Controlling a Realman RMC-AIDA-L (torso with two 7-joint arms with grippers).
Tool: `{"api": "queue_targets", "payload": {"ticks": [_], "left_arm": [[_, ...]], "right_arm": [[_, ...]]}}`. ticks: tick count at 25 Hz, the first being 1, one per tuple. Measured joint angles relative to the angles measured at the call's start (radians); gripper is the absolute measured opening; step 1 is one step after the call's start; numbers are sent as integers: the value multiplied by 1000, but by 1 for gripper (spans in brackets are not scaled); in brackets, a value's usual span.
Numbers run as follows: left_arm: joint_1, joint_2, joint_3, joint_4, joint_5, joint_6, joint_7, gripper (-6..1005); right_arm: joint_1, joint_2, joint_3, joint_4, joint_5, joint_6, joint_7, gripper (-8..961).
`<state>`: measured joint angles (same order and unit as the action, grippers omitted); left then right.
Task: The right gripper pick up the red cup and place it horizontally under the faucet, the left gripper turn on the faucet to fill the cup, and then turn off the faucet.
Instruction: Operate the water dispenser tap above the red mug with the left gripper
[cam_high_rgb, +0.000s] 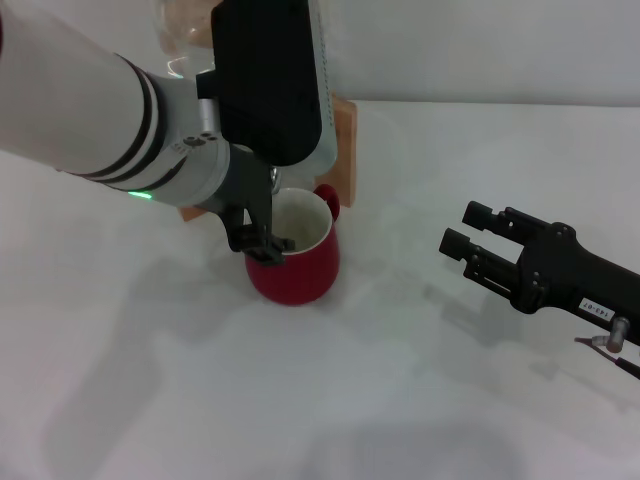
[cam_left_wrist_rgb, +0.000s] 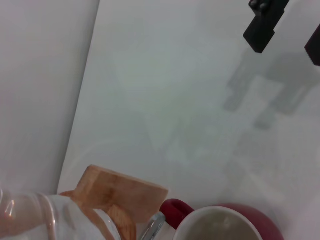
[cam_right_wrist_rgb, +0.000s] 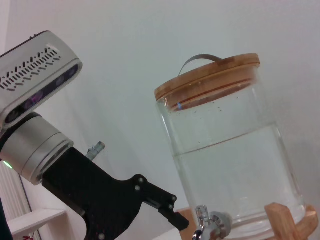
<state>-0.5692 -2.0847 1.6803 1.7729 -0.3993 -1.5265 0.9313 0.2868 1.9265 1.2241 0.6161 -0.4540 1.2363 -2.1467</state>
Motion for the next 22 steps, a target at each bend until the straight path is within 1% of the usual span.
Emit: {"api": "queue_targets", "payload": {"ticks": [4,9,22], "left_arm": [[-2,0,2,0,0,4,-3,887],[-9,0,26,1,1,15,-11,887],[-21,0,30,0,1,20,-21,887]], "right_arm": [[0,0,0,0,0,0,0,558],[-9,0,0,0,0,6,-3,558],[-22,0,2,-5,0,22,-4,558]]}}
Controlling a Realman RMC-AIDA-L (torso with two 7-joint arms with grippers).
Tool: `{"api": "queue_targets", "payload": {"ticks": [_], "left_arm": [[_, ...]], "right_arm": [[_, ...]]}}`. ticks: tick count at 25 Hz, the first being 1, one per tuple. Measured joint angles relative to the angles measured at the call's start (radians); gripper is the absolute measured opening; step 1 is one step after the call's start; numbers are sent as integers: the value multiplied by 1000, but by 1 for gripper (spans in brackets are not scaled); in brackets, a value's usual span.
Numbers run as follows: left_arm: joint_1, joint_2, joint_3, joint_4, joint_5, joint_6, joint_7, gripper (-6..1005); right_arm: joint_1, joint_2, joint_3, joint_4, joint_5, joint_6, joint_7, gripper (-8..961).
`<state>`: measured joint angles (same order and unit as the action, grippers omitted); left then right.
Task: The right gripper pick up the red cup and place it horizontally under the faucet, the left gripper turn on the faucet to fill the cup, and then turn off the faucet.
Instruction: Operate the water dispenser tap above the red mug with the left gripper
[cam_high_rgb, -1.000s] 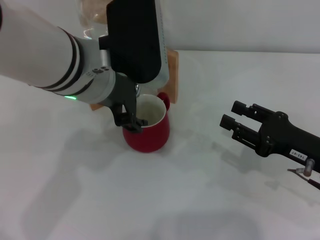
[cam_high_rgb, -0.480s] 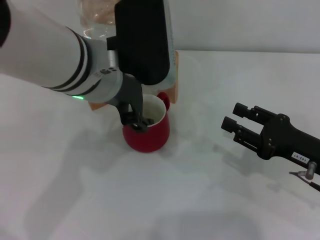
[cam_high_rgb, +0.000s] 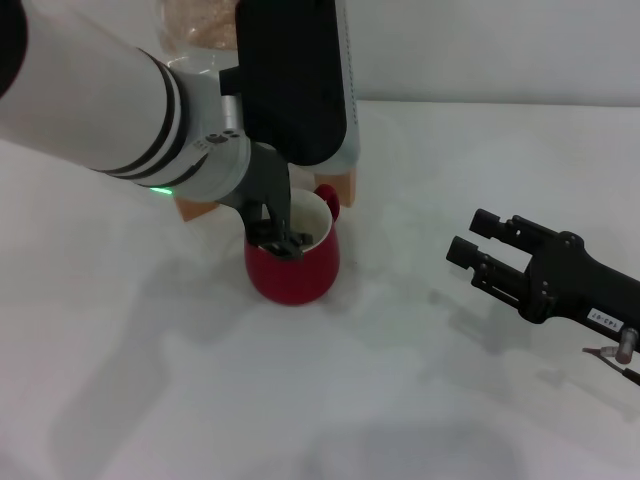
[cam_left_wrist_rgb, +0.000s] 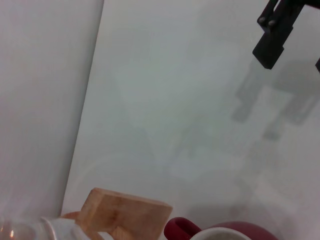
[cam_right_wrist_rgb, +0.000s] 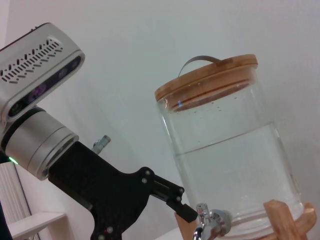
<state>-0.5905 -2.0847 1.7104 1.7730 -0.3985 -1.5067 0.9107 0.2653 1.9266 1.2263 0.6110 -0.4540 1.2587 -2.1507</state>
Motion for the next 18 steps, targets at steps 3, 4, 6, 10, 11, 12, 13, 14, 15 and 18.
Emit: {"api": "queue_targets", "payload": {"ticks": [3,4,6,10,11,12,13,14,15,18], "left_arm": [[0,0,0,0,0,3,-1,887],[0,0,0,0,0,4,-1,887],[0,0,0,0,0,9,-1,887],[-3,0,0,-6,0,12,-1,887],[-5,0,0,-9,0,13,-1,887],[-6,0,0,-11,0,13,-1,887],[-7,0,0,-14,1,13,-1,887],[-8,0,0,-14,1,14,-1,887],[-8,0,0,-15,1,14,-1,887],[-9,0,0,-15,1,16,0,887]], "right_arm": [[-1,0,1,0,0,1,-1,558],[-1,0,1,-1,0,1,-1,558],[-2,0,1,0,0,1,-1,558],[-2,0,3,-1,0,1,-2,558],[-2,0,3,-1,0,1,-2,558],[-2,0,5,0,0,1,-2,558],[-2,0,6,-1,0,1,-2,558],[-2,0,6,-1,0,1,-2,558],[-2,0,7,0,0,1,-2,558],[-2,0,9,-1,0,1,-2,558]]}}
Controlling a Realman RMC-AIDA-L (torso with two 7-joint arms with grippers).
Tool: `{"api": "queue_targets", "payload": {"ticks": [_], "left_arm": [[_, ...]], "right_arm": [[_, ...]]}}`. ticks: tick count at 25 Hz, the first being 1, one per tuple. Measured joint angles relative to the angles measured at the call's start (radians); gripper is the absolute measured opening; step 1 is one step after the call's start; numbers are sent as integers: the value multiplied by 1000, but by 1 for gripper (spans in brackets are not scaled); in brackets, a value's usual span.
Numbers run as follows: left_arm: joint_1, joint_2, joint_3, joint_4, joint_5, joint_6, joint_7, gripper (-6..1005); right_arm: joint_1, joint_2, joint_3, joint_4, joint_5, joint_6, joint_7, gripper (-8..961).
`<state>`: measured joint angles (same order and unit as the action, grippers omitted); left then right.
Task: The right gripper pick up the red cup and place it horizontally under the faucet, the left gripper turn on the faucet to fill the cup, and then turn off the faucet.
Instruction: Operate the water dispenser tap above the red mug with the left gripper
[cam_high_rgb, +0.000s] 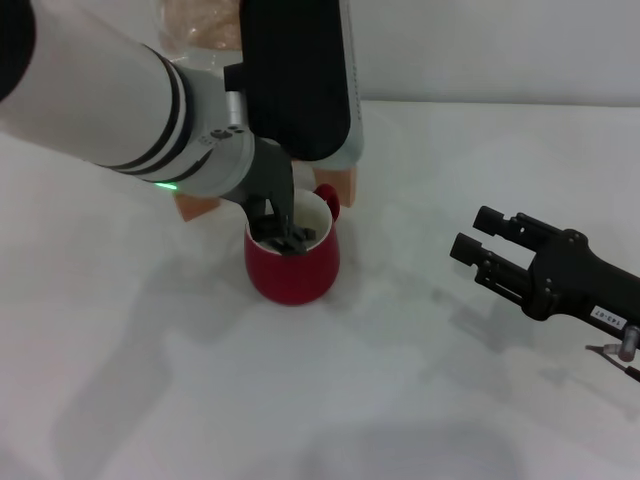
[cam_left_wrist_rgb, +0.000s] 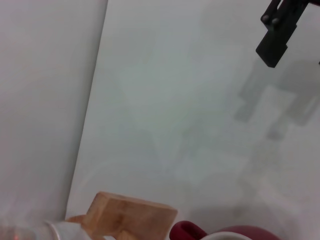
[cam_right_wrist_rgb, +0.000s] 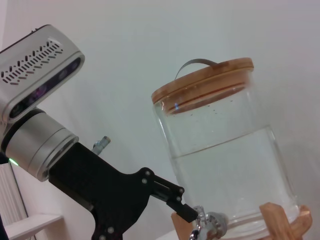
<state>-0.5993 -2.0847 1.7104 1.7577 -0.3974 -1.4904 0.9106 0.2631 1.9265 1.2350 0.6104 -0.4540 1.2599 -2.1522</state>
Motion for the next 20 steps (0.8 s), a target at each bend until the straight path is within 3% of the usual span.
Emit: {"api": "queue_targets", "payload": {"ticks": [20], "left_arm": [[-4,0,11,-14,11,21,0,887]], "right_arm": [[-4,-2,1,1,0,8,0,558]]}}
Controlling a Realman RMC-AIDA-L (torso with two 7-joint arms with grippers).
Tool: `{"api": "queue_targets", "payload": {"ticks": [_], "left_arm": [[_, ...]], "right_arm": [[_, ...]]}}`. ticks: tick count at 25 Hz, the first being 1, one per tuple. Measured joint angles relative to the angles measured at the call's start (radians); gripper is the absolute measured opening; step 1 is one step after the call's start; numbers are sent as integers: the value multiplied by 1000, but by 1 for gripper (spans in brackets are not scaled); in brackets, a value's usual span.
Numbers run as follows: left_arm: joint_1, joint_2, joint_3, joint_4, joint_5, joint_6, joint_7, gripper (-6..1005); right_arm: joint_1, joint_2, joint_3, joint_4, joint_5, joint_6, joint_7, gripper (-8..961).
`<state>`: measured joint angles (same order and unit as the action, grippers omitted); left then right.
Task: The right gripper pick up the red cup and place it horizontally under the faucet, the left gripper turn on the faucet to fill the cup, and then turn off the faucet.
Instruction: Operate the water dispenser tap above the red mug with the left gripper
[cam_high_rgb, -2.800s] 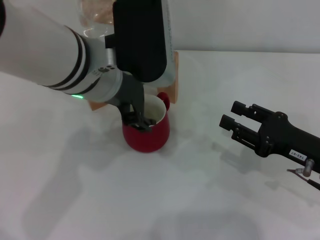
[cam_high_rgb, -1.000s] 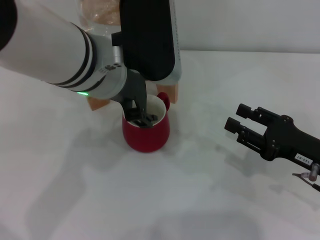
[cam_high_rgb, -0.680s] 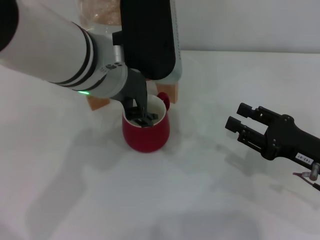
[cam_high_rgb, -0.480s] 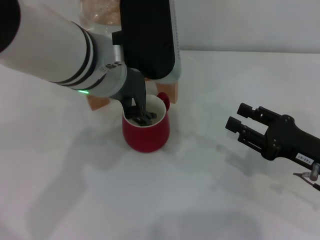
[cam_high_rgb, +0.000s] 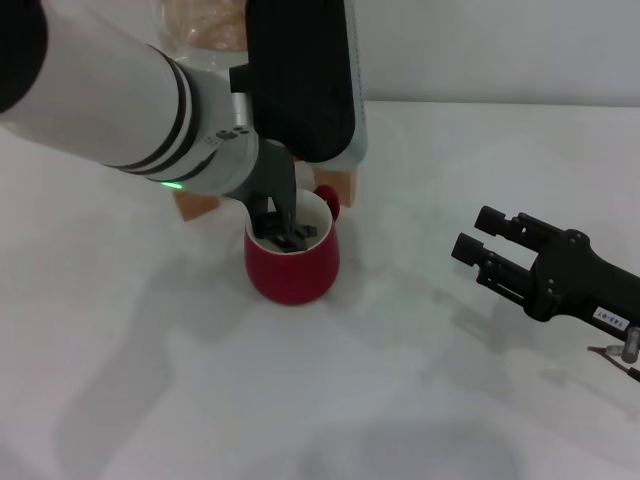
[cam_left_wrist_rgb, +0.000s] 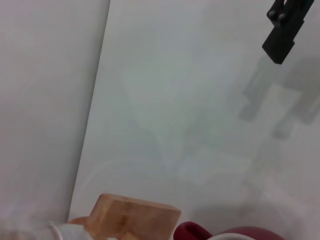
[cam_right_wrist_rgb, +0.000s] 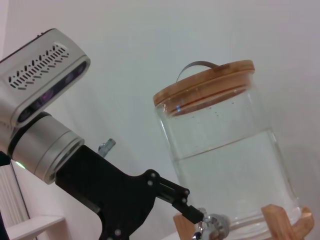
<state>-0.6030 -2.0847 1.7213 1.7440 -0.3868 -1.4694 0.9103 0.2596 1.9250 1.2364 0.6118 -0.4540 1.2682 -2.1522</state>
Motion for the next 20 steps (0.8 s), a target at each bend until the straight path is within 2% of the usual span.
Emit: {"api": "queue_targets", "payload": {"ticks": [20], "left_arm": [[-36,-1,15,-38,26,12,-35,887]], "right_arm": [[-11,-3,2,-3,0,18,0,558]]}}
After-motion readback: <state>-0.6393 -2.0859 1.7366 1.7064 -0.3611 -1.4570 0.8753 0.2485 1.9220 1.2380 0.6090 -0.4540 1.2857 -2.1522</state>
